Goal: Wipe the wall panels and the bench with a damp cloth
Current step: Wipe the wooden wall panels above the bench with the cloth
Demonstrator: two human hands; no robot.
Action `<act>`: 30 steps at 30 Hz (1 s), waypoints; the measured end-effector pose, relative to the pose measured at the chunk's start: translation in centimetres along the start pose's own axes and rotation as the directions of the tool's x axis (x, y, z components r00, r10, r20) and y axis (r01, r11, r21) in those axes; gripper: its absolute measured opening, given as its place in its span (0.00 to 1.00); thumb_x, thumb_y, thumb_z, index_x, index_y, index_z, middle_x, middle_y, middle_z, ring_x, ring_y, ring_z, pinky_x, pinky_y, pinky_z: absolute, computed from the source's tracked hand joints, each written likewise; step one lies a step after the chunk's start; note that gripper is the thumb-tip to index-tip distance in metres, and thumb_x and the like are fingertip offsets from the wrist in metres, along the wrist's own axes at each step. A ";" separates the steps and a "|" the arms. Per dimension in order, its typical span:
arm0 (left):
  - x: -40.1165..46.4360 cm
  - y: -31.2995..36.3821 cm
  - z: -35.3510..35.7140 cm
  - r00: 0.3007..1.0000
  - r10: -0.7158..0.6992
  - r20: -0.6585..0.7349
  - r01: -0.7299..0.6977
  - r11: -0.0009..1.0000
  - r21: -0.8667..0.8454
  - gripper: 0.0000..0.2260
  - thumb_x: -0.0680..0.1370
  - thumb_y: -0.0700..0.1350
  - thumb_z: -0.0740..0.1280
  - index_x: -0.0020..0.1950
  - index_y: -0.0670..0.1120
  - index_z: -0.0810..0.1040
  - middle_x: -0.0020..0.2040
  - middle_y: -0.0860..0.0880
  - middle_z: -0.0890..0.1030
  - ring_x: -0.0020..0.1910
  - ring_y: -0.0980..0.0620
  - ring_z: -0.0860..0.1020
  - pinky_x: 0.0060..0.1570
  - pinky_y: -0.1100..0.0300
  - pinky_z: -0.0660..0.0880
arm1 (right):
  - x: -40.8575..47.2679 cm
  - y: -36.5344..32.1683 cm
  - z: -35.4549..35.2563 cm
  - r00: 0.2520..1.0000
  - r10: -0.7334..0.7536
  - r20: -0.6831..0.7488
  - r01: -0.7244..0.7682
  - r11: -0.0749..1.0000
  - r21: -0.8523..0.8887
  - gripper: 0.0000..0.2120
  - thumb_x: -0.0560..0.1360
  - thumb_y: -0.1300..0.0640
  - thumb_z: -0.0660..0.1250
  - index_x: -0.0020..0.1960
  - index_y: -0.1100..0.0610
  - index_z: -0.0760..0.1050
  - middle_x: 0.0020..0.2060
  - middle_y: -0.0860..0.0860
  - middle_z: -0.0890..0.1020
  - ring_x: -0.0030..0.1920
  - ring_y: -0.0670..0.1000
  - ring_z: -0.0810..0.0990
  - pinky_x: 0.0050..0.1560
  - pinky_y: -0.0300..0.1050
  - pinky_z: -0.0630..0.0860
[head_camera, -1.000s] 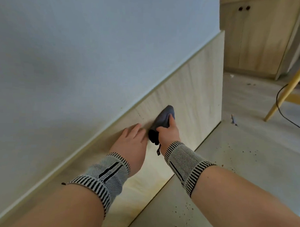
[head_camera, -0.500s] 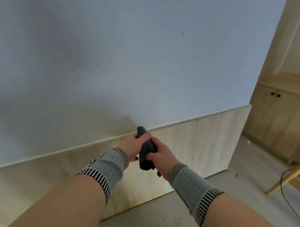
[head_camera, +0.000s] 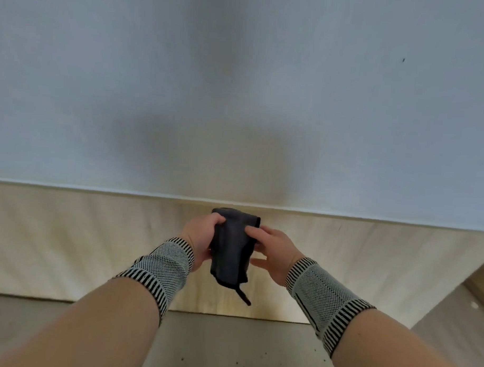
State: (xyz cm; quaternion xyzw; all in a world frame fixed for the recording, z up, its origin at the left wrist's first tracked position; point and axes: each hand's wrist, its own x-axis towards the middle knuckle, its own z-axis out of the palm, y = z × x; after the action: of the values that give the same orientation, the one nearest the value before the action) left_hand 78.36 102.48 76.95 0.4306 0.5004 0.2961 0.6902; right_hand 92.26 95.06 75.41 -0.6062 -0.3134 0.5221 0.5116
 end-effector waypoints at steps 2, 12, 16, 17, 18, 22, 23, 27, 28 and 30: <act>-0.2 -1.4 2.2 0.999 -0.019 -0.049 0.016 0.999 -0.051 0.08 0.82 0.44 0.61 0.54 0.41 0.77 0.49 0.42 0.82 0.49 0.44 0.79 0.44 0.53 0.76 | 0.7 0.7 -2.3 0.999 -0.007 0.034 0.008 0.999 -0.041 0.11 0.76 0.57 0.68 0.59 0.57 0.77 0.53 0.56 0.82 0.55 0.55 0.81 0.59 0.56 0.78; -1.1 -9.9 16.0 0.988 -0.086 -0.126 0.081 0.996 -0.045 0.19 0.77 0.60 0.67 0.59 0.46 0.77 0.55 0.47 0.83 0.53 0.49 0.82 0.54 0.49 0.79 | 1.9 2.4 -14.0 0.988 -0.017 0.154 0.088 0.879 -0.468 0.06 0.75 0.59 0.69 0.50 0.51 0.75 0.49 0.52 0.82 0.51 0.53 0.82 0.58 0.55 0.79; -0.4 -11.8 16.7 0.924 -0.124 -0.363 0.053 0.978 -0.200 0.13 0.77 0.50 0.70 0.53 0.41 0.78 0.50 0.40 0.83 0.50 0.41 0.83 0.50 0.44 0.82 | 2.1 3.7 -13.8 0.918 0.167 0.360 0.054 0.846 -0.531 0.19 0.74 0.71 0.60 0.55 0.52 0.80 0.50 0.52 0.84 0.53 0.54 0.83 0.59 0.52 0.79; -0.2 -12.3 16.6 0.912 -0.148 -0.382 0.055 0.968 -0.243 0.11 0.78 0.48 0.69 0.53 0.41 0.77 0.50 0.39 0.83 0.50 0.40 0.82 0.48 0.45 0.82 | 2.2 3.6 -13.7 0.906 0.147 0.397 0.141 0.779 -0.610 0.20 0.74 0.70 0.59 0.58 0.53 0.80 0.52 0.51 0.84 0.54 0.53 0.82 0.60 0.48 0.78; 0.2 -12.8 16.5 0.902 -0.166 -0.397 0.053 0.958 -0.281 0.10 0.79 0.47 0.68 0.52 0.40 0.76 0.49 0.39 0.82 0.50 0.40 0.82 0.46 0.46 0.82 | 2.5 3.3 -13.8 0.900 0.099 0.424 0.257 0.667 -0.700 0.20 0.76 0.68 0.58 0.61 0.53 0.79 0.55 0.50 0.83 0.57 0.51 0.80 0.61 0.44 0.75; 3.1 -14.3 16.2 0.835 -0.218 -0.505 0.049 0.944 -0.326 0.09 0.81 0.46 0.64 0.42 0.45 0.73 0.43 0.42 0.79 0.49 0.40 0.80 0.53 0.41 0.80 | 5.0 0.3 -16.3 0.845 -0.207 0.493 0.484 -0.096 -0.870 0.19 0.79 0.64 0.58 0.69 0.56 0.72 0.68 0.53 0.74 0.68 0.54 0.70 0.69 0.47 0.66; 4.0 -14.5 16.2 0.818 -0.206 -0.537 0.039 0.951 -0.306 0.09 0.81 0.47 0.63 0.43 0.45 0.74 0.43 0.43 0.79 0.49 0.40 0.80 0.54 0.42 0.80 | 6.0 -0.7 -17.3 0.770 -0.257 0.583 0.503 -0.317 -0.804 0.21 0.76 0.67 0.61 0.69 0.59 0.72 0.68 0.56 0.73 0.70 0.57 0.69 0.71 0.50 0.65; 6.8 -14.9 17.5 0.774 -0.173 -0.609 0.041 0.974 -0.224 0.12 0.82 0.50 0.61 0.57 0.43 0.74 0.48 0.43 0.80 0.45 0.43 0.79 0.52 0.47 0.79 | 11.0 -2.8 -20.5 0.459 -0.268 0.847 0.489 -0.719 -0.493 0.22 0.67 0.67 0.62 0.61 0.69 0.76 0.62 0.65 0.77 0.65 0.69 0.73 0.68 0.62 0.66; 7.4 -15.0 17.8 0.765 -0.155 -0.625 0.026 0.977 -0.210 0.13 0.83 0.50 0.60 0.59 0.42 0.74 0.49 0.42 0.80 0.43 0.44 0.79 0.49 0.50 0.79 | 11.8 -3.0 -20.6 0.438 -0.220 0.872 0.489 -0.756 -0.436 0.23 0.69 0.64 0.58 0.62 0.68 0.75 0.64 0.65 0.76 0.66 0.69 0.72 0.70 0.61 0.63; 8.3 -14.6 18.1 0.745 -0.092 -0.661 0.000 0.990 -0.138 0.14 0.83 0.50 0.59 0.61 0.41 0.75 0.51 0.42 0.80 0.40 0.47 0.77 0.39 0.56 0.75 | 13.0 -3.2 -20.5 0.404 -0.154 0.902 0.461 -0.817 -0.346 0.25 0.71 0.61 0.57 0.67 0.68 0.72 0.67 0.64 0.74 0.68 0.67 0.70 0.72 0.60 0.57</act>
State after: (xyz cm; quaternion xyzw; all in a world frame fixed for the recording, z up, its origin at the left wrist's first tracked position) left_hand 97.81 97.39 62.64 0.2387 0.7038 0.4445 0.5001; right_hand 115.63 101.86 72.99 -0.3570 -0.8762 -0.3133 -0.0809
